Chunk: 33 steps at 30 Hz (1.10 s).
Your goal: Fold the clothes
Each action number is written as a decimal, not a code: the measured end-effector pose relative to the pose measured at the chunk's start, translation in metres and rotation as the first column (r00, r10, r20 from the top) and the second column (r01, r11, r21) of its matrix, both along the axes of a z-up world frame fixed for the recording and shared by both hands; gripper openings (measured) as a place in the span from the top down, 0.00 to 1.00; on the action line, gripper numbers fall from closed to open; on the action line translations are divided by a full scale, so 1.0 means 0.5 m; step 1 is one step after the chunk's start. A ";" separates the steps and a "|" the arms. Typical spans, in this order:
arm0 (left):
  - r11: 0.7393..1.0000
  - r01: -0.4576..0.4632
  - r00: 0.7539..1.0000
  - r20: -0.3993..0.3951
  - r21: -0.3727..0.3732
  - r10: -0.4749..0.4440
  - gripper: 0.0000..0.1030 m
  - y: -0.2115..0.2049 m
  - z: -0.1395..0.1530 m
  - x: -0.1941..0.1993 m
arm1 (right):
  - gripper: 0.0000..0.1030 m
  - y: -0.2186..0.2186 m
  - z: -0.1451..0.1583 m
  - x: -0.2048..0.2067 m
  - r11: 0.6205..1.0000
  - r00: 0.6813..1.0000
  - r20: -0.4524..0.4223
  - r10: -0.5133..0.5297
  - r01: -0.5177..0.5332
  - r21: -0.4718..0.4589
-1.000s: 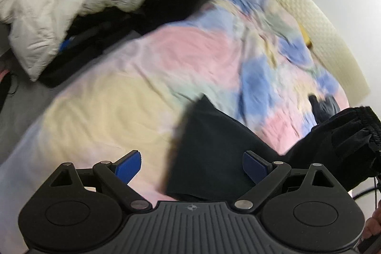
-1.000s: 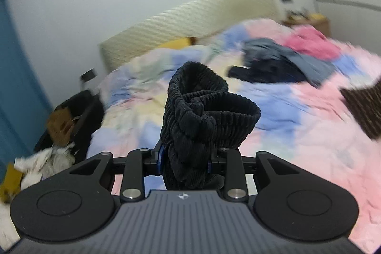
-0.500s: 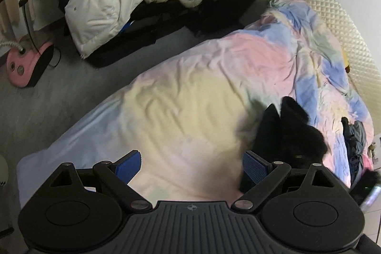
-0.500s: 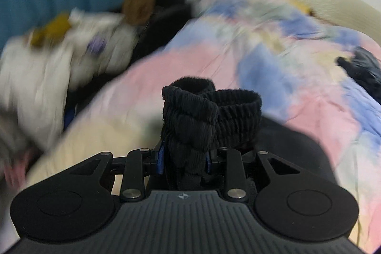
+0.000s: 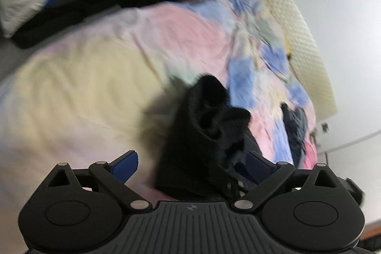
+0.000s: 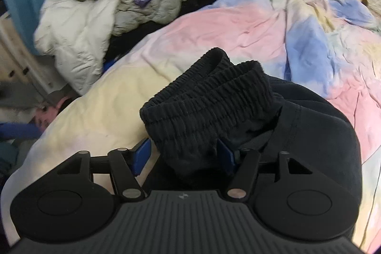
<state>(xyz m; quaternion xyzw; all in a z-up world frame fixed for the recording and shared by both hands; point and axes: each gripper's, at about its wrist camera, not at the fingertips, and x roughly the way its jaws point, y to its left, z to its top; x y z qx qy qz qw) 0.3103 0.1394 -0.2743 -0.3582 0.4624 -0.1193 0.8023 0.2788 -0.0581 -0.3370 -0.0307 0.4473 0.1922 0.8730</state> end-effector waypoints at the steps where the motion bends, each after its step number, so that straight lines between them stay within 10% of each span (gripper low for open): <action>1: 1.000 0.020 1.000 0.003 -0.009 -0.020 0.04 -0.020 -0.009 0.009 | 0.34 -0.016 0.008 -0.010 1.000 1.000 -0.006 0.002 -0.002 0.011; 8: 1.000 0.018 0.999 -0.040 -0.024 -0.019 0.03 -0.119 -0.094 0.061 | 0.32 -0.197 0.035 -0.039 0.978 0.980 -0.078 -0.186 0.192 0.078; 17: 0.998 -0.064 0.986 -0.154 -0.020 0.060 0.02 -0.148 -0.213 0.125 | 0.35 -0.460 -0.030 0.001 0.790 0.823 -0.246 -0.512 0.564 0.241; 33: 0.996 -0.003 0.968 -0.248 -0.093 -0.020 0.01 -0.188 -0.314 0.215 | 0.17 -0.566 -0.236 0.147 0.602 0.643 -0.507 -0.573 0.751 0.271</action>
